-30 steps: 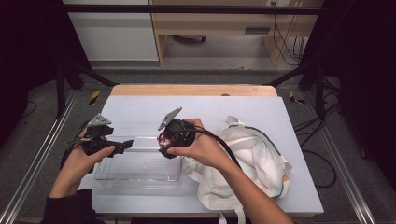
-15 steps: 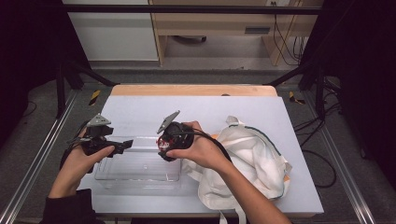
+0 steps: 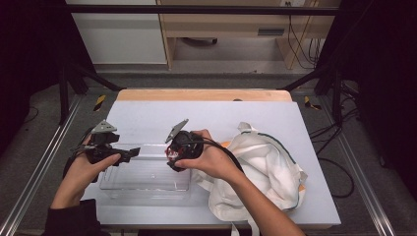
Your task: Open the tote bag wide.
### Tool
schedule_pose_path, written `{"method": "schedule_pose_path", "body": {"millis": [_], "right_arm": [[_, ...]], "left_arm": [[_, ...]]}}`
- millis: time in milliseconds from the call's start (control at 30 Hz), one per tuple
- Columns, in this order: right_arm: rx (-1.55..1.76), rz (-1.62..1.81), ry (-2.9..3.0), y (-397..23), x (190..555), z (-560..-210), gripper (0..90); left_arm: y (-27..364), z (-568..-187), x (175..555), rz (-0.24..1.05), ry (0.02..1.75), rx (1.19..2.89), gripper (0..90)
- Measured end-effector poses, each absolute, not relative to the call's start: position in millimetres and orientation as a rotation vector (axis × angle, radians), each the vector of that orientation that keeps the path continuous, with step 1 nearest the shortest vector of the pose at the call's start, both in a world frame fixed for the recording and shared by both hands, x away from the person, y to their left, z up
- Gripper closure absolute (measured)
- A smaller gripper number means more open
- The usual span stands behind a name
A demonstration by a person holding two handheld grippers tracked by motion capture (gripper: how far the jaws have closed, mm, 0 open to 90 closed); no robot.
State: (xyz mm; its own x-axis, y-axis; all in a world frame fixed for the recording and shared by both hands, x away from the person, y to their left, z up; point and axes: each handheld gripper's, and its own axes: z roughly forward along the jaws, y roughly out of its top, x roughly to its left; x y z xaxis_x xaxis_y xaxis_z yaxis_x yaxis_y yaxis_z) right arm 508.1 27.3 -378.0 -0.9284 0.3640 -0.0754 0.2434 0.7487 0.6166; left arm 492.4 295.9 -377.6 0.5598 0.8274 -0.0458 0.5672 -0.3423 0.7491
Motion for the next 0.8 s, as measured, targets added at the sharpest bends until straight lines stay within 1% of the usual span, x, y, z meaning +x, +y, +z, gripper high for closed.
{"method": "schedule_pose_path", "body": {"millis": [800], "right_arm": [[0.513, 0.935, 2.756, 27.2, 511.3, -392.3, 23.9]], "left_arm": [[293.6, -379.0, 492.3, 0.438, 1.103, 2.071, 4.0]]}}
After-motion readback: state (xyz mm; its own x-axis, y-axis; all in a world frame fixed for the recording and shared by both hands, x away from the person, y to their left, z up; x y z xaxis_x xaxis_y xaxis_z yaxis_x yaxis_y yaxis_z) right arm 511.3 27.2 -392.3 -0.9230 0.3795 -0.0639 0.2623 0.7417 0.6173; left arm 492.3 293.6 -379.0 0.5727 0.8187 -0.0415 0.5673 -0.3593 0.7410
